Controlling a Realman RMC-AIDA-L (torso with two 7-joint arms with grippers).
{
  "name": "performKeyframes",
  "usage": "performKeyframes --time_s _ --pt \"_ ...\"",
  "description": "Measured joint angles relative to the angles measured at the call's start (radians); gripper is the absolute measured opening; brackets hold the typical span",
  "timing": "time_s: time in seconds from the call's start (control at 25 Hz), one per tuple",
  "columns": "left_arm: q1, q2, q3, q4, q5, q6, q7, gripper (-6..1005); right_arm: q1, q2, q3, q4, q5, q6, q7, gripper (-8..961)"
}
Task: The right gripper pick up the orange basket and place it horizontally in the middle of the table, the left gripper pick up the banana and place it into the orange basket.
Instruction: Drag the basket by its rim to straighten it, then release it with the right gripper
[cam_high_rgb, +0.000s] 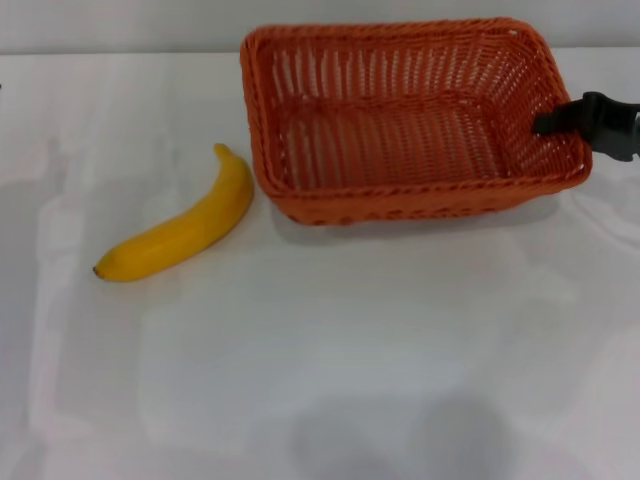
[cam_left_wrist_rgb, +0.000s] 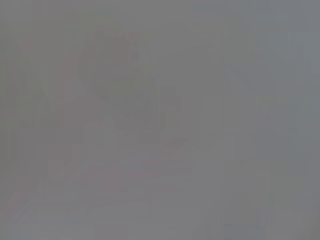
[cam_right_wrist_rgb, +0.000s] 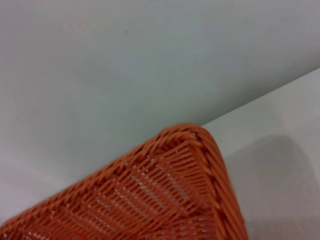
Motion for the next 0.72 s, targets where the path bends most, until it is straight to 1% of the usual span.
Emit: performKeyframes --time_s 0.12,0.48,0.68,0.72 --pt "-0.003 0.002 -0.001 0.000 -0.010 0.000 0.000 890 -0.013 -0.001 -0.029 0.007 0.034 -0.015 -0.001 195" --pt "-0.002 0.002 -0.002 -0.016 -0.013 0.000 -0.037 890 -0.048 -0.001 -0.032 0.033 0.092 -0.014 -0.042 201" --pt "0.002 0.002 -0.002 -0.016 -0.013 0.006 -0.041 890 -0.050 -0.001 -0.034 0.073 0.112 -0.010 -0.105 245" --pt "0.003 0.001 -0.002 -0.016 -0.013 0.007 -0.041 890 -0.050 -0.001 -0.034 0.078 0.115 -0.009 -0.111 282"
